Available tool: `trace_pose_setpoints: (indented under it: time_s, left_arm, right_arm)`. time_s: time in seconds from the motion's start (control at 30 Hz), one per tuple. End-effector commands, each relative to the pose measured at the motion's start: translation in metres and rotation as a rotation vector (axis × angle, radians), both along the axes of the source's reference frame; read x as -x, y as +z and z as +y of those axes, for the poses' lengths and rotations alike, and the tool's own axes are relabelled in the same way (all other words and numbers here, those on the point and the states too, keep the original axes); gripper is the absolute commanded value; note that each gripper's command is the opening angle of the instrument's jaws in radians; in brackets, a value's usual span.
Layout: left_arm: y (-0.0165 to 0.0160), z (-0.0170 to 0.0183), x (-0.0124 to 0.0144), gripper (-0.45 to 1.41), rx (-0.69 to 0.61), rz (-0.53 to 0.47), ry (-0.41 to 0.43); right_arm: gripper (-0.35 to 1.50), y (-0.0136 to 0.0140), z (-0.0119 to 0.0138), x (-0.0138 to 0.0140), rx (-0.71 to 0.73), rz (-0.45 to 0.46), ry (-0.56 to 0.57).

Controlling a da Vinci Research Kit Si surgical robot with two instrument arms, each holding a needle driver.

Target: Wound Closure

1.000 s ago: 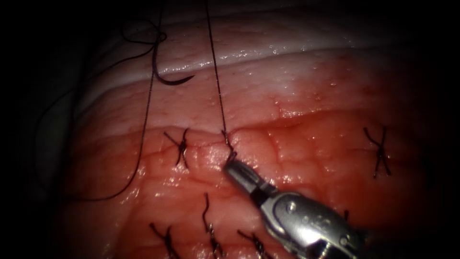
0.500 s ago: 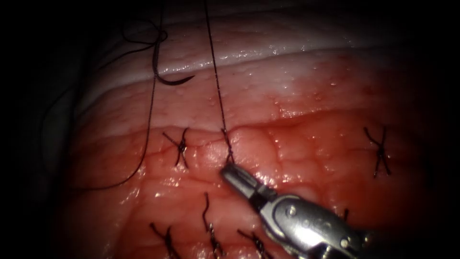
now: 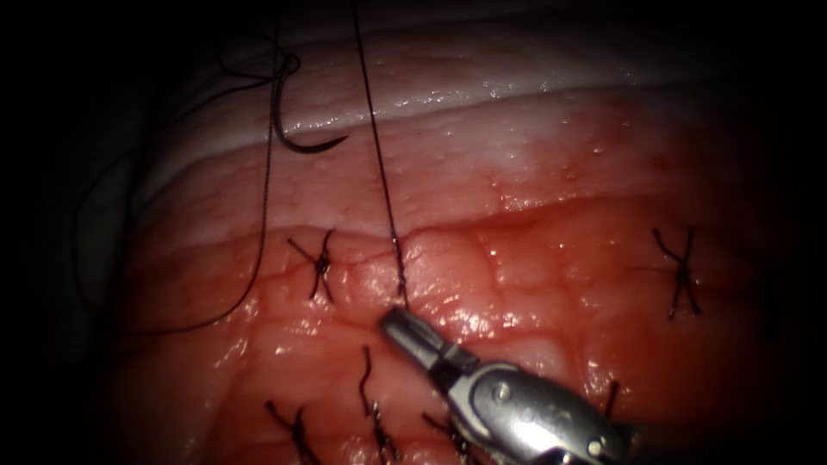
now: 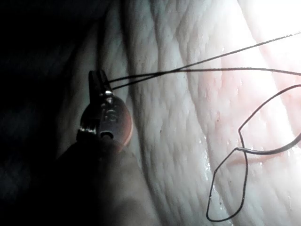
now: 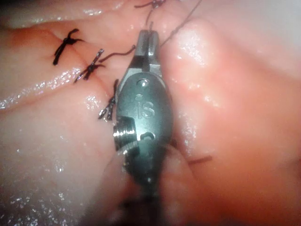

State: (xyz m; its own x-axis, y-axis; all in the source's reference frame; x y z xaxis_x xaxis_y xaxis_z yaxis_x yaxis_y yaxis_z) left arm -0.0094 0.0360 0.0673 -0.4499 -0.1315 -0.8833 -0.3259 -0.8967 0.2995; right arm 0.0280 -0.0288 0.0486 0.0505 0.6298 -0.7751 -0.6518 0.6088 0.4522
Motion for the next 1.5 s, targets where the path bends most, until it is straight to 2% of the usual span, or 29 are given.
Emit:
trace_pose_setpoints:
  time_s: [0.03, 0.1, 0.2, 0.27, 0.3, 0.4, 0.57, 0.73, 0.9, 0.93, 1.07, 1.17, 1.37, 1.5]
  left_arm:
    - [0.0003, 0.0007, 0.0004, -0.45, 0.005, -0.002, 0.002]
    - [0.0002, 0.0004, 0.0004, -0.45, 0.006, 0.0, 0.002]
    - [-0.0003, -0.0005, 0.0005, -0.45, 0.004, -0.021, 0.008]
    - [-0.001, -0.0015, 0.0006, -0.45, -0.02, -0.059, 0.017]
    - [-0.0014, -0.002, 0.0007, -0.45, -0.03, -0.073, 0.027]
    - [-0.0033, -0.0045, 0.001, -0.45, -0.072, -0.111, 0.088]
    - [-0.0077, -0.0096, 0.0016, -0.45, -0.12, -0.181, 0.187]
    - [-0.0124, -0.0152, 0.0028, -0.45, -0.141, -0.241, 0.305]
    - [-0.0158, -0.0205, 0.004, -0.45, -0.153, -0.28, 0.416]
    - [-0.0163, -0.0214, 0.0042, -0.45, -0.147, -0.286, 0.429]
    - [-0.0177, -0.0249, 0.0048, -0.45, -0.137, -0.308, 0.485]
    - [-0.0181, -0.0268, 0.0052, -0.45, -0.137, -0.313, 0.497]
    - [-0.0182, -0.029, 0.0055, -0.45, -0.128, -0.314, 0.503]
    - [-0.0185, -0.0304, 0.0054, -0.45, -0.128, -0.314, 0.508]
  right_arm:
    - [-0.35, 0.0004, -0.0001, -0.0009, -0.001, 0.003, 0.001]
    - [-0.35, 0.0004, 0.0001, -0.0009, 0.003, 0.017, -0.004]
    - [0.39, 0.0002, 0.0006, -0.0005, 0.026, 0.043, -0.011]
    - [0.94, -0.0001, 0.0011, -0.0001, 0.047, 0.067, -0.016]
    - [1.15, -0.0003, 0.0016, 0.0002, 0.07, 0.074, -0.027]
    - [1.31, -0.001, 0.0028, 0.0014, 0.086, 0.121, -0.033]
    - [1.37, -0.003, 0.0059, 0.0041, 0.069, 0.144, -0.047]
    - [1.28, -0.0041, 0.0087, 0.0061, 0.056, 0.146, -0.067]
    - [0.91, -0.0042, 0.011, 0.0069, 0.05, 0.141, -0.074]
    - [0.79, -0.0041, 0.0114, 0.0069, 0.052, 0.138, -0.076]
    - [0.02, -0.0031, 0.0134, 0.0063, 0.053, 0.124, -0.079]
    - [-0.35, -0.0023, 0.0144, 0.0052, 0.047, 0.125, -0.083]
    - [-0.35, -0.0007, 0.0157, 0.0015, 0.032, 0.15, -0.142]
    - [-0.35, 0.0012, 0.0175, -0.0005, 0.004, 0.158, -0.197]
